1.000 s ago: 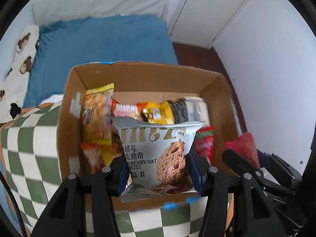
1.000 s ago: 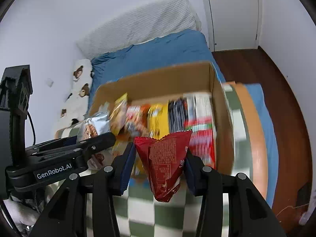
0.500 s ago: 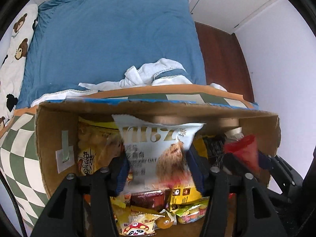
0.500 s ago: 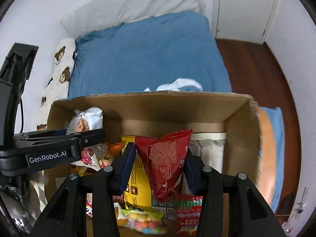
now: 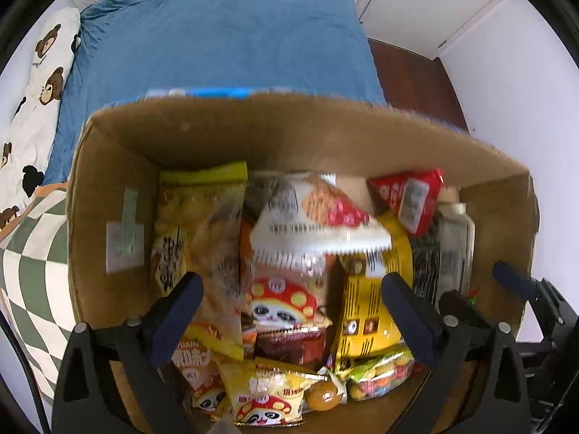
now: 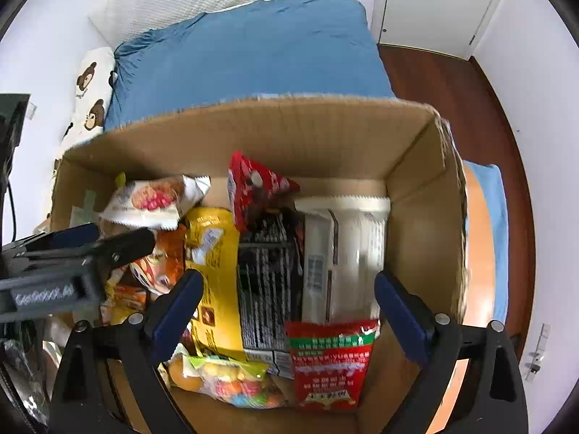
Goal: Organize snacks
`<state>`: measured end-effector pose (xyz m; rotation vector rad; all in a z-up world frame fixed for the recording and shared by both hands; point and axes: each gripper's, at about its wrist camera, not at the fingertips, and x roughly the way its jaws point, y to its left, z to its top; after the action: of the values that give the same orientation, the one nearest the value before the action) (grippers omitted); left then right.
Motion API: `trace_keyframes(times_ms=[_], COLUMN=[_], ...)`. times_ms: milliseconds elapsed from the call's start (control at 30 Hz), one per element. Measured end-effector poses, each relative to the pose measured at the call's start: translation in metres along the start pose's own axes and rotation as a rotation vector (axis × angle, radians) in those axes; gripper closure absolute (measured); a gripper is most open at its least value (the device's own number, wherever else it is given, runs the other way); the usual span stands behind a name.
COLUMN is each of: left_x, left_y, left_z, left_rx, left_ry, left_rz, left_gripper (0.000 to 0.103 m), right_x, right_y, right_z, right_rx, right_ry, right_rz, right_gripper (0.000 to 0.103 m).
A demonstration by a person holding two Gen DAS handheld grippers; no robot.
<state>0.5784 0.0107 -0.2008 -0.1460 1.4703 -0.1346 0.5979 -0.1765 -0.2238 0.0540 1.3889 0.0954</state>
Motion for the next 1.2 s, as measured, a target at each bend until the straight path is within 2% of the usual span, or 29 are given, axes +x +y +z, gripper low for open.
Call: trace_keyframes(times_ms=[300, 733, 1033, 1200], left_x=[-0.023, -0.085, -0.134, -0.167], left_y=[-0.004, -0.016, -0.022, -0.028], left_z=[-0.033, -0.088, -0.15, -0.197], left_rx=[0.029, 0.073, 0.086, 0.09], left_ry=[-0.092, -0.274, -0.407, -0.487], left_rz=[0.042, 0.086, 0.073, 0.059], left_gripper=[0.002, 0.002, 0.002, 0.002], right_x=[-0.014, -0.069, -0.135, -0.182], right_y=[0.003, 0.006, 0.002, 0.005], right_z=[-0.04, -0.089, -0.141, -0.187], right_rx=[0.001, 0.002, 0.007, -0.001], right_ry=[-0.035, -0.164, -0.292, -0.387], right_rz=[-0.016, -0.036, -0.041, -0.054], right_gripper=[0.003, 0.003, 0.003, 0.003])
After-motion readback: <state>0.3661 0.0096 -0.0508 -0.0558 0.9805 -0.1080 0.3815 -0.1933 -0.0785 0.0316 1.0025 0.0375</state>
